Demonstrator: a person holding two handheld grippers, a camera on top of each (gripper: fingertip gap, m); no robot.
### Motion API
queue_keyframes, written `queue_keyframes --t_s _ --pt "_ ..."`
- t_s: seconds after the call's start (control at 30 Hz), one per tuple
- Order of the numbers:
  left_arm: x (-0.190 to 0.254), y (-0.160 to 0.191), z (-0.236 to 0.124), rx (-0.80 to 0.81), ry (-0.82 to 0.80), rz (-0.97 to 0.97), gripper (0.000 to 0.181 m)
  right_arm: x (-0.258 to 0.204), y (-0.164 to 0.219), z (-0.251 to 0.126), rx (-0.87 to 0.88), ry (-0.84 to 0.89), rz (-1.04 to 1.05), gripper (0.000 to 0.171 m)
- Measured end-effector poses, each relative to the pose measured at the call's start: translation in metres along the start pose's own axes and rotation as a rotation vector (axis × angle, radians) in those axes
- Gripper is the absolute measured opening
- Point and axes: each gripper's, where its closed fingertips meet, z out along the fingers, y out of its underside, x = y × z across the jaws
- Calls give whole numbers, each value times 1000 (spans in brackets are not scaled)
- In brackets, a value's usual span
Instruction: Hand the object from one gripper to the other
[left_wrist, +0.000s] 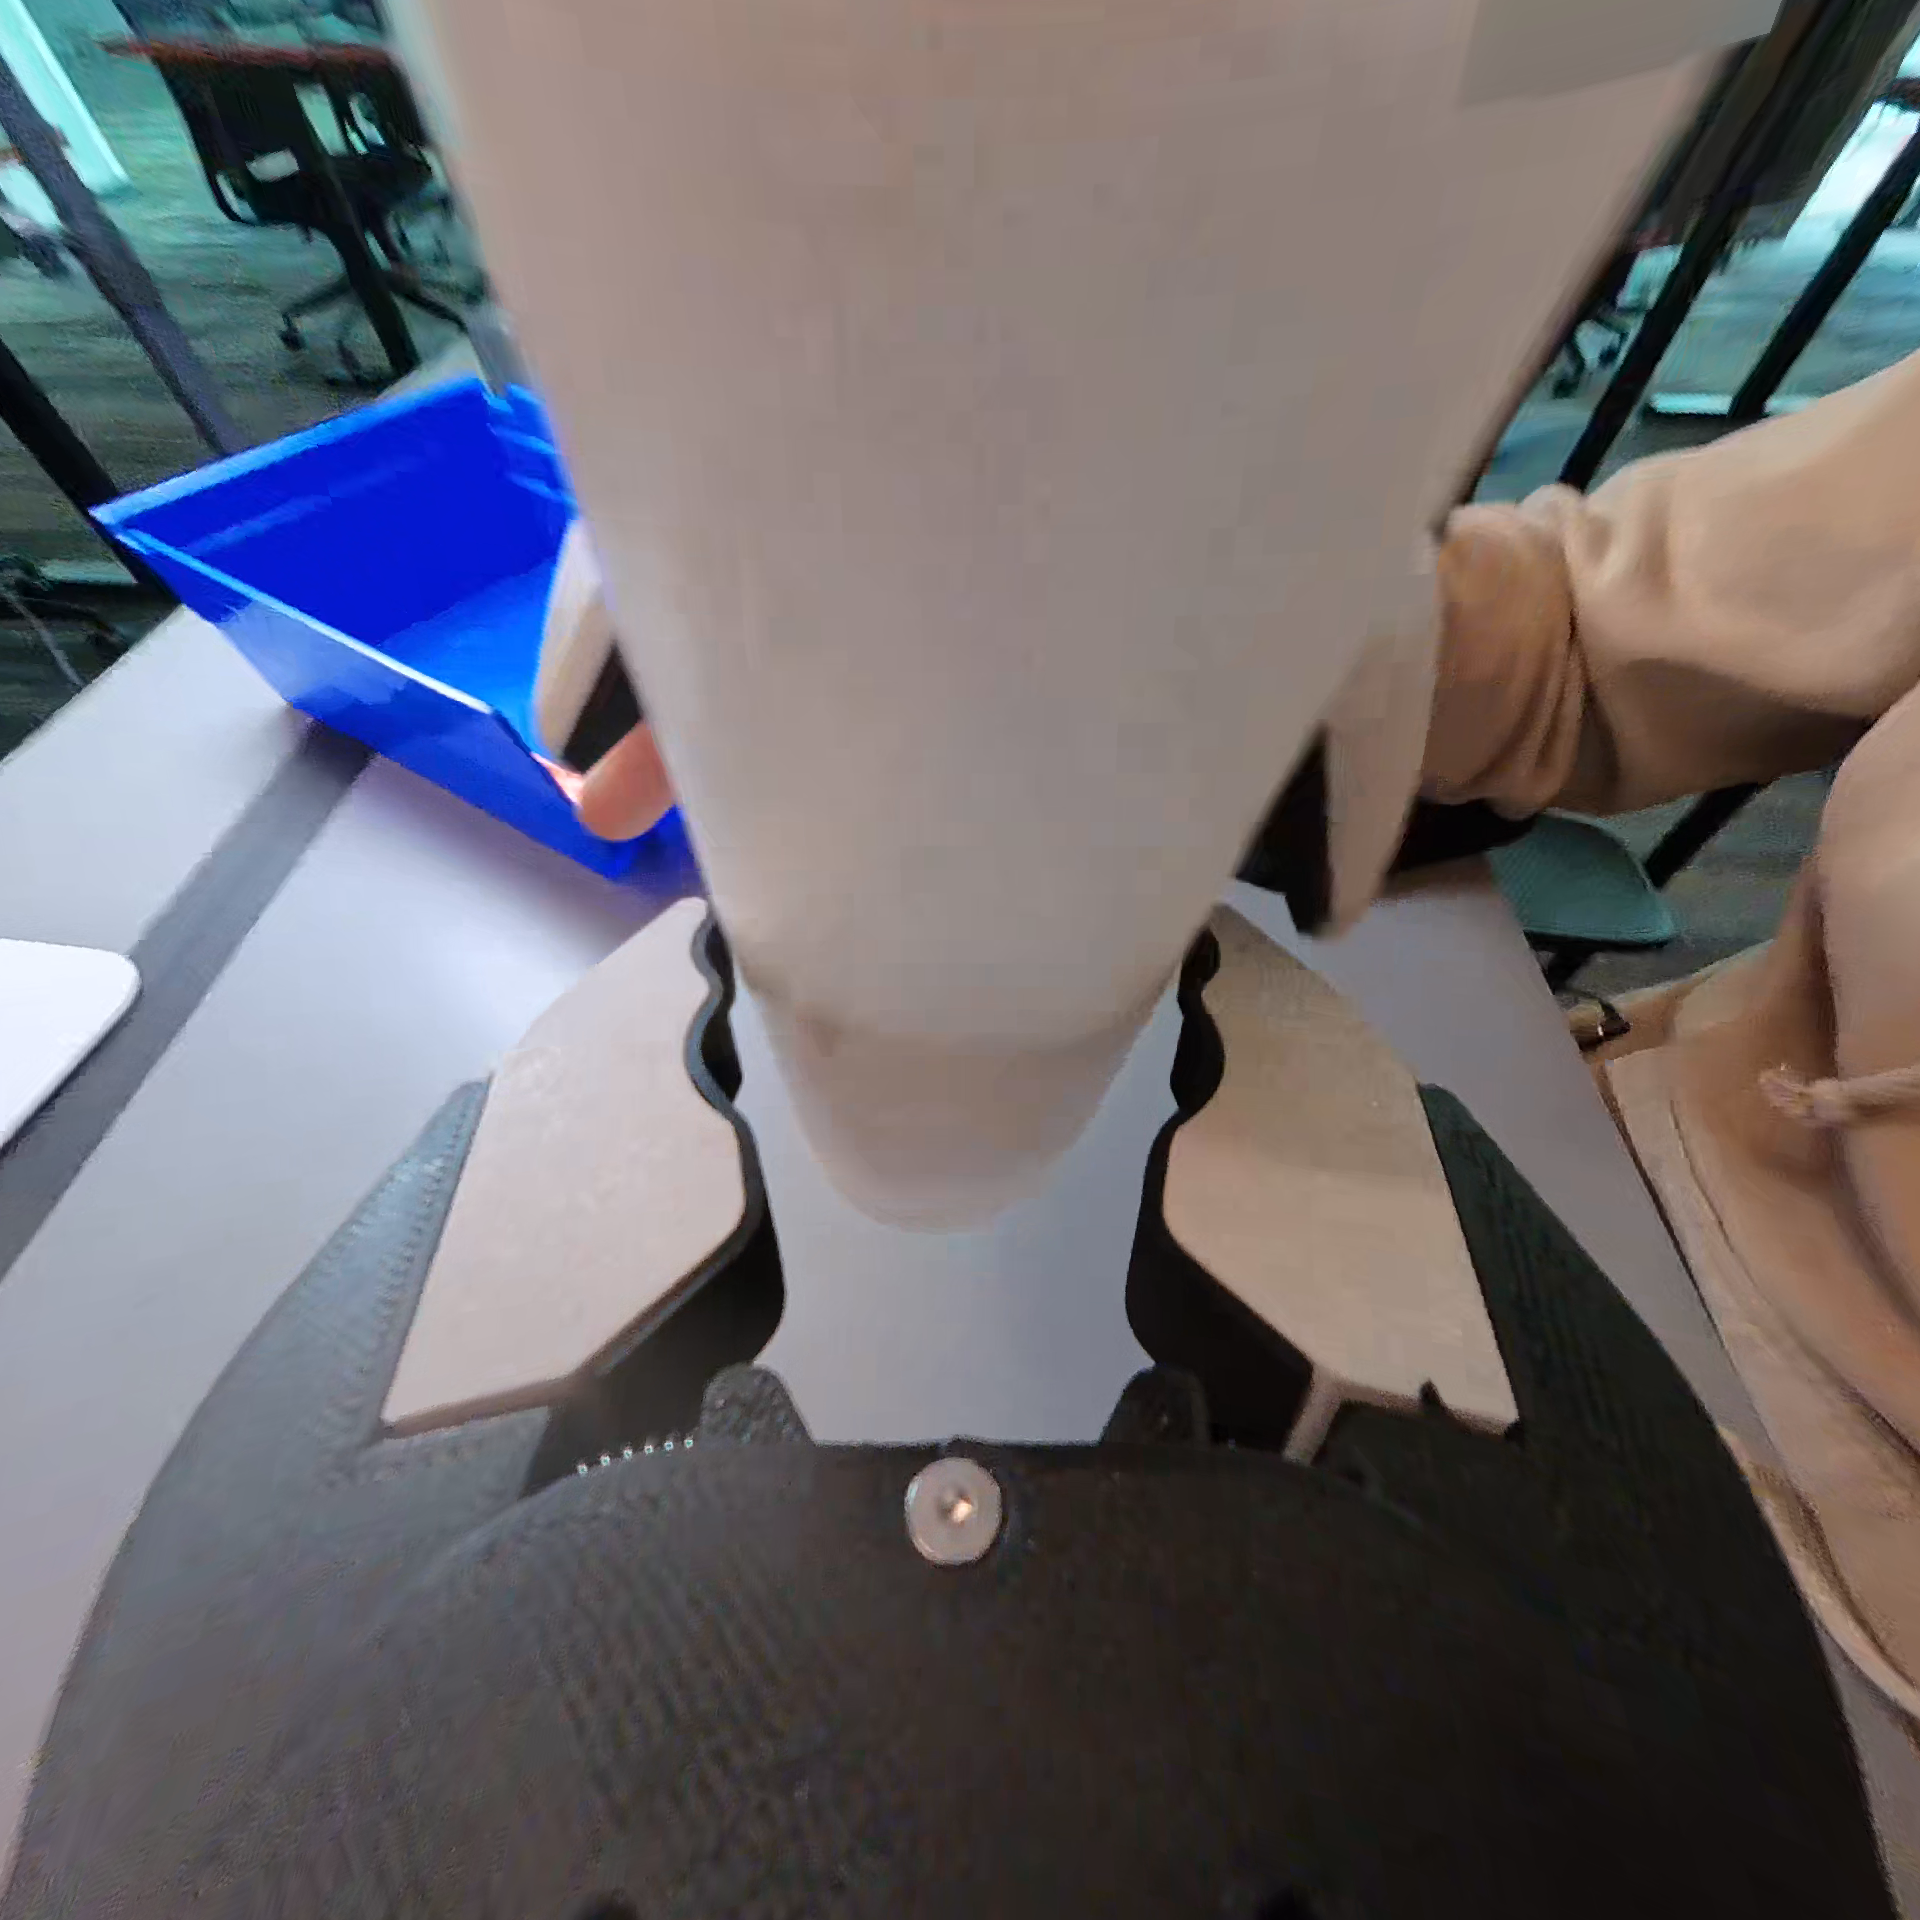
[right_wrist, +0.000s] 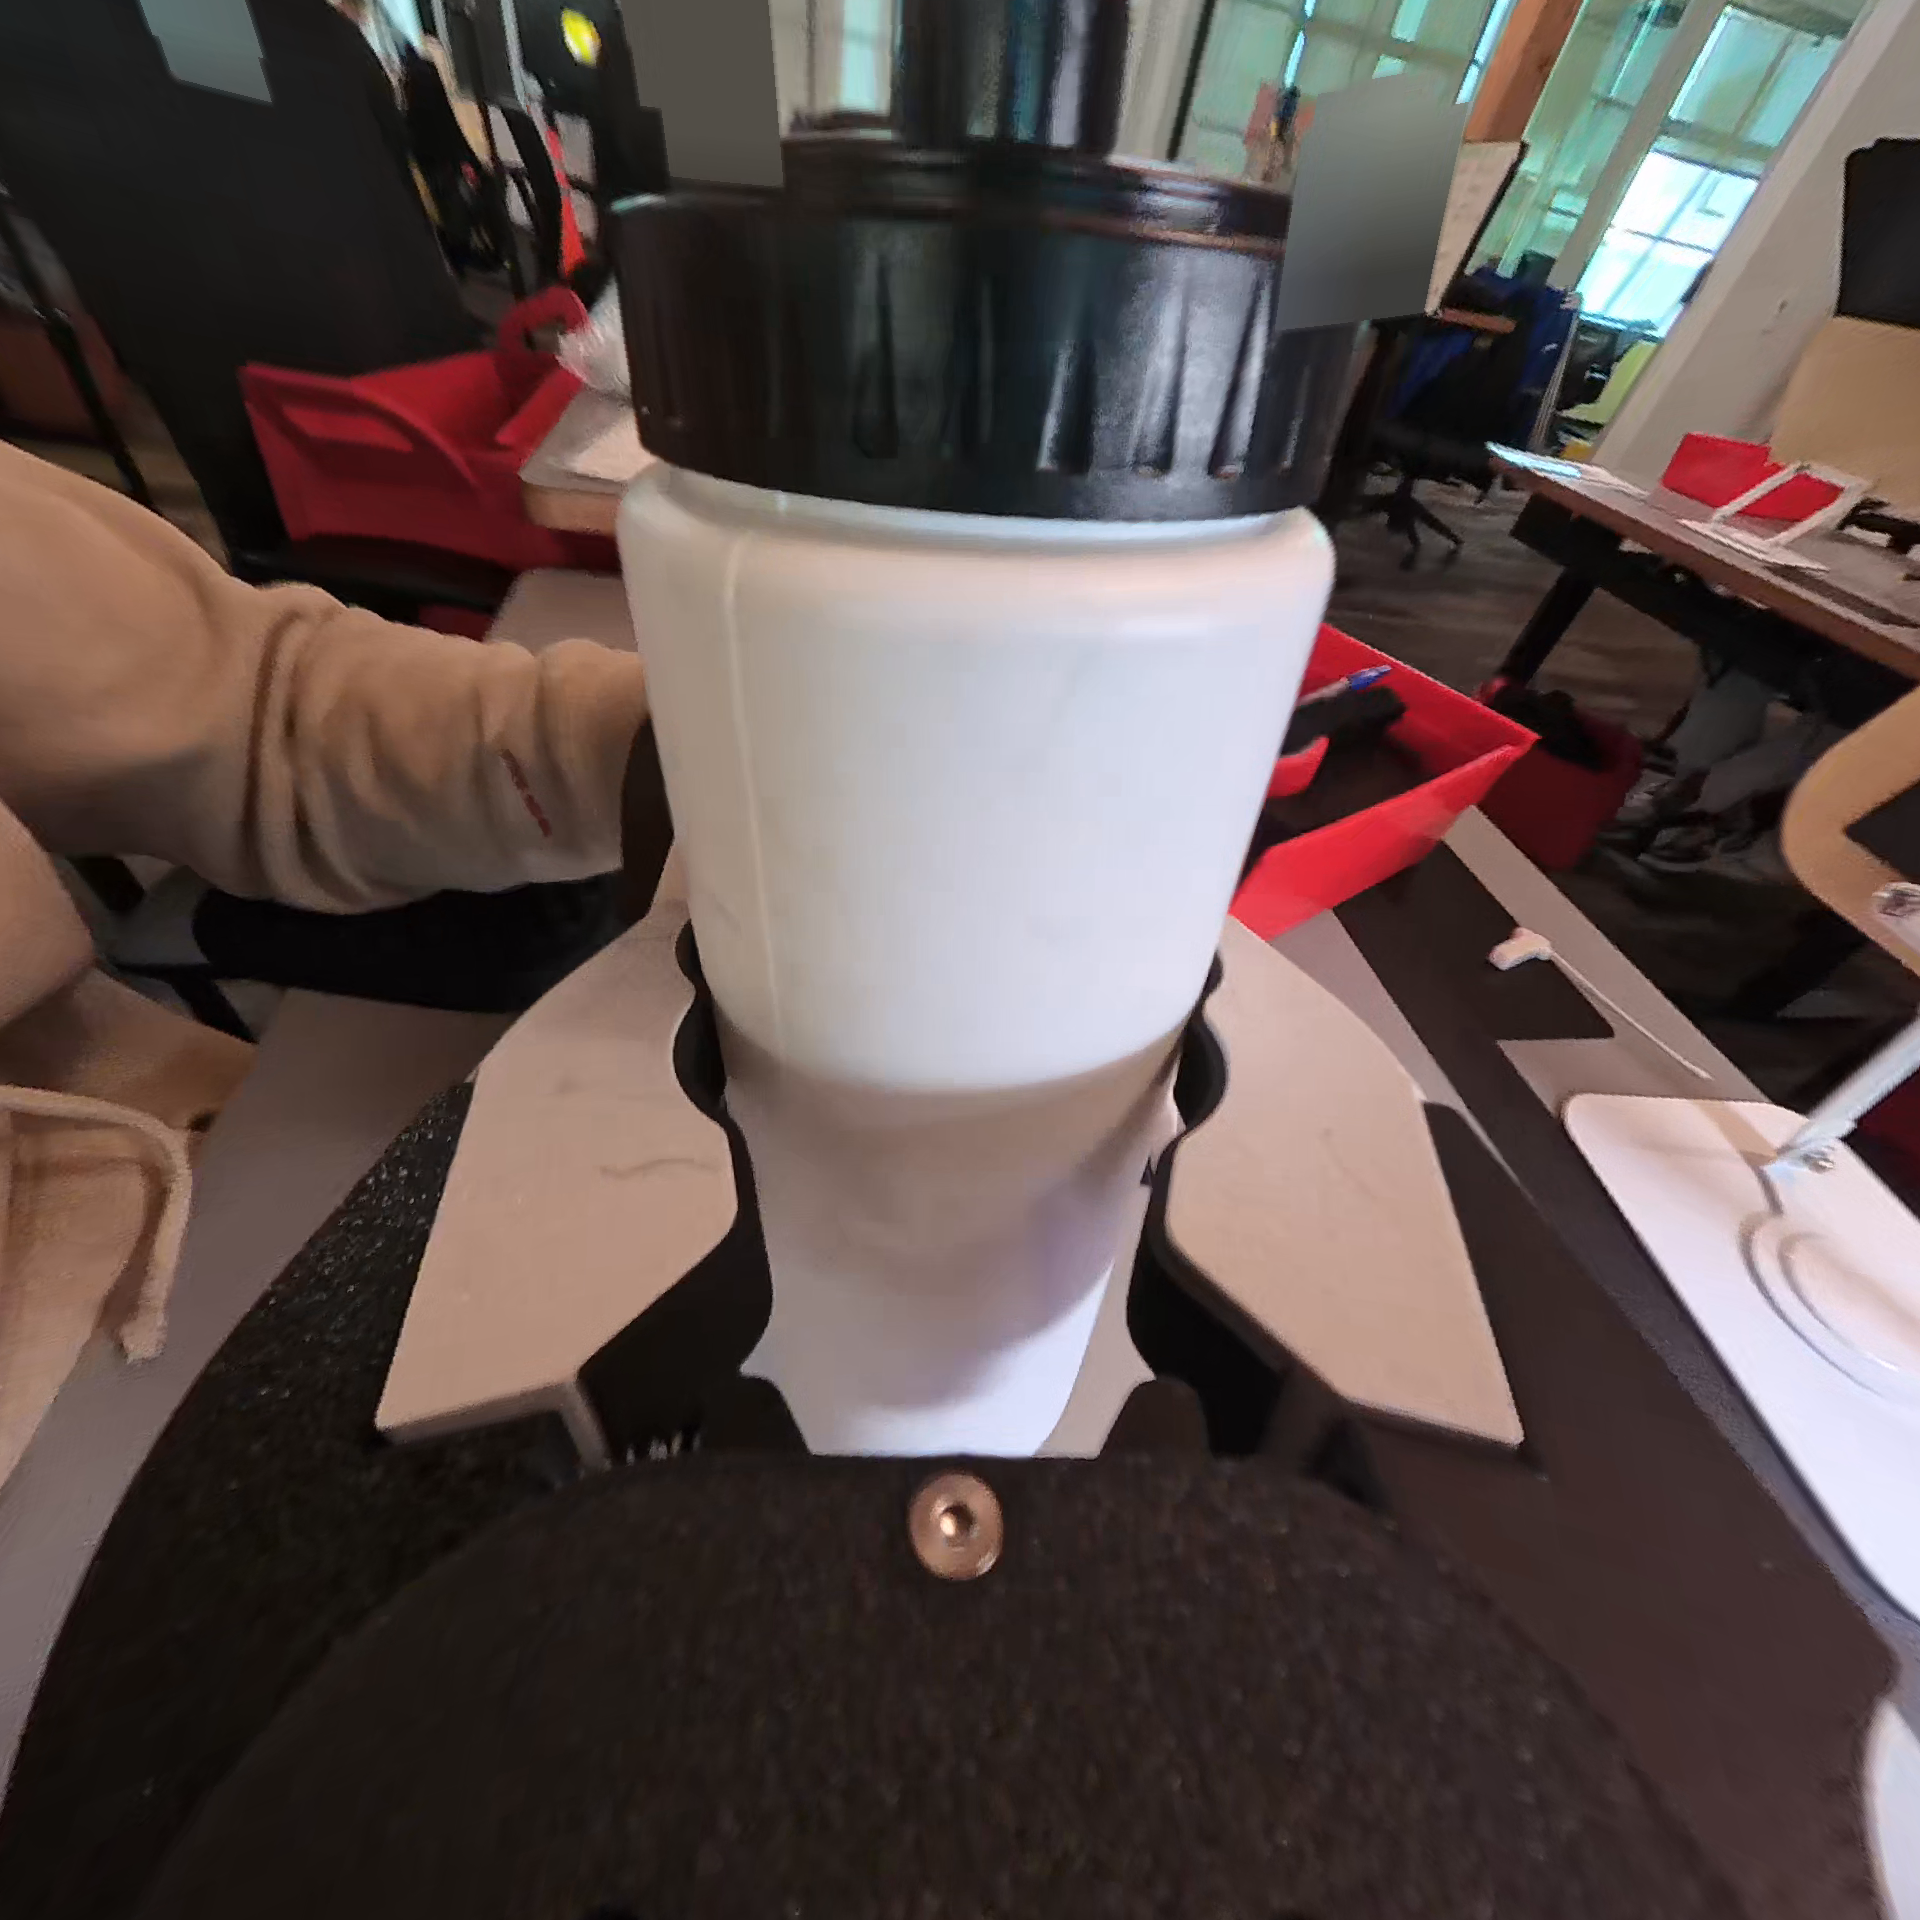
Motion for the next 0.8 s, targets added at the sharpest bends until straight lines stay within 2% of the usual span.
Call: queue_keyframes --t_s 0.1,0.17,0.23,0.33,0.43,0.63,0.8 --pt "-12 -27 -30 154 -54 5 82 14 -6 -15 55 27 46 87" --pt "-16 -44 -49 230 -71 -21 84 21 0 -20 15 51 40 86" --pt "-12 -53 -51 265 -75 -23 88 17 8 -12 -15 44 28 86" --pt "-4 -46 -29 214 -70 0 95 0 21 17 -52 0 37 87" --pt "-7 -40 -26 170 -104 29 94 -2 34 28 -87 6 49 86" --pt "-12 -41 -41 181 -82 -4 92 9 5 -9 12 -10 76 85" --pt "-2 -25 -25 61 -60 59 91 0 -27 -26 133 -57 94 83"
